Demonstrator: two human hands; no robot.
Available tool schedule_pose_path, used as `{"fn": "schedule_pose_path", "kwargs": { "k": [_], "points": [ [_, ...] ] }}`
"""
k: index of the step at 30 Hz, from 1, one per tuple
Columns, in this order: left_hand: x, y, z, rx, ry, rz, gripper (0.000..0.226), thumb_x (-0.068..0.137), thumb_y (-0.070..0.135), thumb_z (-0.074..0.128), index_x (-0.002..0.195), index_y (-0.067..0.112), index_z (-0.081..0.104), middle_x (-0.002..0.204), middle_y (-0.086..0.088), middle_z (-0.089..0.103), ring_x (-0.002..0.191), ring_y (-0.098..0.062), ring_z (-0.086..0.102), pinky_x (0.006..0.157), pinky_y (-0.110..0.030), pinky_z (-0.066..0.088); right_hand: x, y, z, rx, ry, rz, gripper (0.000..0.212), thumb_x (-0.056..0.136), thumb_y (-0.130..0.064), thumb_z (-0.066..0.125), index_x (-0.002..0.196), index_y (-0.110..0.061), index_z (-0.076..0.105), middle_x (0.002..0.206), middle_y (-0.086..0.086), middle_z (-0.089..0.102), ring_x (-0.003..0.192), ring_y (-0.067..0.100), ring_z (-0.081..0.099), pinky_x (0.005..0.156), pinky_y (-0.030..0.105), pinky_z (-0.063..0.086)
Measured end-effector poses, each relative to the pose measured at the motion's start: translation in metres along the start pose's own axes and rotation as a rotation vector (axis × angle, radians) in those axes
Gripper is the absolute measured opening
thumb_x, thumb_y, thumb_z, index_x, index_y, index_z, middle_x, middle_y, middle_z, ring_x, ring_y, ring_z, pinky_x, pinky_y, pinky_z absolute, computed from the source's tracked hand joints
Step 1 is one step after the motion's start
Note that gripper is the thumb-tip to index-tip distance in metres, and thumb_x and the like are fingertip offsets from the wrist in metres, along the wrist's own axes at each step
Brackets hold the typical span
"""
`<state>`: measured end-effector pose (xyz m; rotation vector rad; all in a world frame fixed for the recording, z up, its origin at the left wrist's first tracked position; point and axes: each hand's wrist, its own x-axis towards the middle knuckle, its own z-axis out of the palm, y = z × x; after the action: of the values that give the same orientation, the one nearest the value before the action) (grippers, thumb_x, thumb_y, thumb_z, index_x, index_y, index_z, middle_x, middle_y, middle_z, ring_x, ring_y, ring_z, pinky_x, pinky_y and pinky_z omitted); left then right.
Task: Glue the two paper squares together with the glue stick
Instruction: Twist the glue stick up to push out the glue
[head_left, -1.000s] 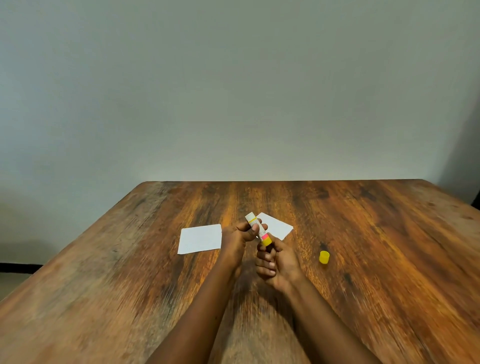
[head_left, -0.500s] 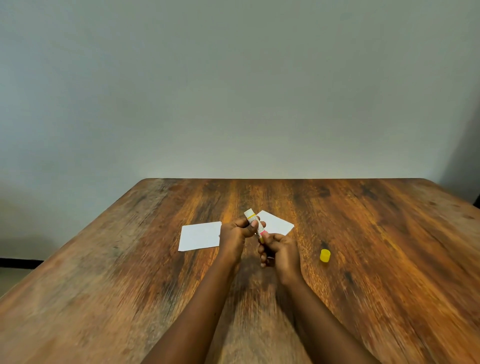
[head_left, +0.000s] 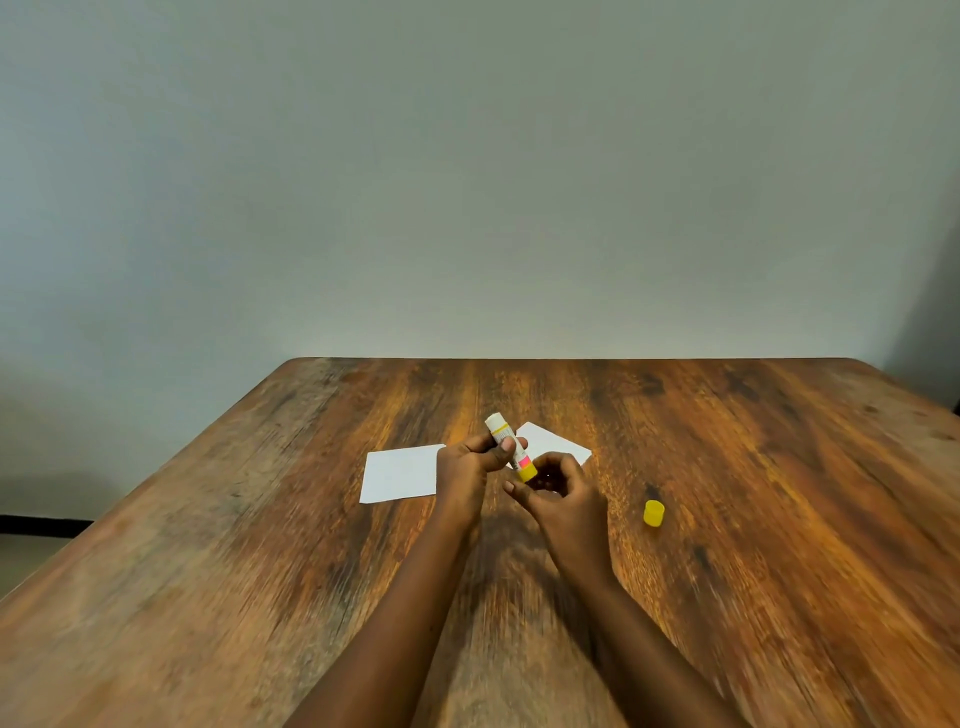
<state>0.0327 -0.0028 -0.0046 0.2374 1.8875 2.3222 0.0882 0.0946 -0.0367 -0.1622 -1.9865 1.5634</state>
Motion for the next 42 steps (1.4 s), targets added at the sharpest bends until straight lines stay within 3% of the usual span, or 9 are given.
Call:
{"fn": "schedule_pose_path", "kwargs": {
  "k": [6, 11, 14, 19, 22, 27, 34, 38, 42],
  "points": [
    [-0.004, 0.000, 0.002, 0.013, -0.037, 0.012, 0.017, 0.086, 0.010, 0.060, 0.080, 0.019, 0.074, 0.086, 0.007, 0.075, 0.085, -0.002, 0.068, 0.070, -0.017, 0.044, 0.005, 0.000, -0.001, -0.028, 0.022, -0.037, 0.028, 0.081, -0.002, 0.069, 0.071, -0.026, 0.057, 0.066, -0.008, 0.059, 0.058, 0.005, 0.056, 0.052, 0.010, 0.045],
    [-0.005, 0.001, 0.004, 0.034, -0.059, 0.014, 0.016, 0.088, 0.006, 0.057, 0.086, 0.013, 0.072, 0.098, -0.004, 0.072, 0.090, -0.006, 0.064, 0.071, -0.018, 0.043, 0.009, -0.004, -0.001, 0.692, -0.118, 0.578, 0.028, 0.099, -0.015, 0.040, 0.086, 0.000, 0.060, 0.055, 0.007, 0.054, 0.041, 0.011, 0.047, 0.037, 0.020, 0.038],
    [-0.005, 0.000, 0.005, 0.033, -0.061, 0.005, 0.016, 0.088, 0.007, 0.057, 0.096, 0.005, 0.070, 0.104, -0.008, 0.071, 0.094, -0.013, 0.065, 0.075, -0.023, 0.047, 0.011, -0.005, -0.007, 0.944, -0.250, 0.835, 0.038, 0.098, -0.024, 0.035, 0.075, -0.001, 0.054, 0.047, 0.005, 0.048, 0.032, 0.009, 0.038, 0.031, 0.017, 0.031],
    [-0.003, 0.000, 0.003, 0.046, -0.039, 0.012, 0.018, 0.087, 0.006, 0.058, 0.098, 0.004, 0.072, 0.101, -0.006, 0.072, 0.089, -0.004, 0.064, 0.069, -0.016, 0.044, 0.006, -0.002, -0.003, 0.515, -0.119, 0.383, 0.022, 0.088, -0.029, 0.059, 0.084, -0.007, 0.064, 0.061, 0.003, 0.063, 0.051, 0.011, 0.058, 0.047, 0.021, 0.048],
    [-0.003, 0.001, 0.004, 0.011, -0.047, -0.009, 0.014, 0.087, 0.008, 0.059, 0.087, 0.013, 0.072, 0.097, -0.005, 0.073, 0.089, -0.009, 0.067, 0.073, -0.023, 0.050, 0.005, -0.001, -0.001, 0.290, -0.054, 0.190, 0.016, 0.075, -0.010, 0.075, 0.081, -0.015, 0.061, 0.068, -0.005, 0.064, 0.062, 0.009, 0.061, 0.057, 0.025, 0.055],
    [-0.003, 0.001, 0.003, 0.022, -0.061, 0.008, 0.016, 0.087, 0.007, 0.059, 0.084, 0.014, 0.073, 0.093, -0.004, 0.074, 0.076, 0.000, 0.070, 0.061, -0.012, 0.050, 0.005, -0.005, 0.000, 0.322, -0.065, 0.240, 0.011, 0.088, -0.006, 0.060, 0.079, -0.011, 0.064, 0.062, 0.005, 0.059, 0.049, 0.013, 0.053, 0.048, 0.025, 0.048],
    [-0.007, -0.001, 0.005, -0.026, -0.081, -0.038, 0.022, 0.088, 0.005, 0.057, 0.105, -0.004, 0.067, 0.105, -0.015, 0.070, 0.093, -0.021, 0.066, 0.088, -0.034, 0.052, 0.007, -0.009, -0.002, 1.025, -0.233, 0.894, 0.050, 0.097, -0.039, 0.040, 0.059, -0.007, 0.045, 0.036, -0.001, 0.036, 0.022, 0.007, 0.028, 0.026, 0.011, 0.022],
    [-0.007, -0.003, 0.002, -0.012, -0.043, -0.033, 0.017, 0.088, 0.006, 0.057, 0.098, 0.005, 0.071, 0.100, -0.008, 0.073, 0.087, -0.014, 0.068, 0.072, -0.022, 0.052, 0.004, -0.007, -0.001, 0.788, -0.192, 0.712, 0.041, 0.094, -0.038, 0.048, 0.080, -0.003, 0.063, 0.052, 0.008, 0.059, 0.038, 0.011, 0.054, 0.036, 0.019, 0.045],
    [-0.004, -0.001, 0.001, -0.004, -0.040, -0.035, 0.015, 0.087, 0.006, 0.058, 0.090, 0.008, 0.072, 0.098, -0.009, 0.073, 0.089, -0.016, 0.068, 0.076, -0.026, 0.052, 0.003, -0.006, -0.003, 0.676, -0.123, 0.440, 0.021, 0.074, -0.016, 0.072, 0.089, -0.003, 0.064, 0.068, 0.009, 0.068, 0.058, 0.015, 0.067, 0.055, 0.025, 0.057]
  ]
}}
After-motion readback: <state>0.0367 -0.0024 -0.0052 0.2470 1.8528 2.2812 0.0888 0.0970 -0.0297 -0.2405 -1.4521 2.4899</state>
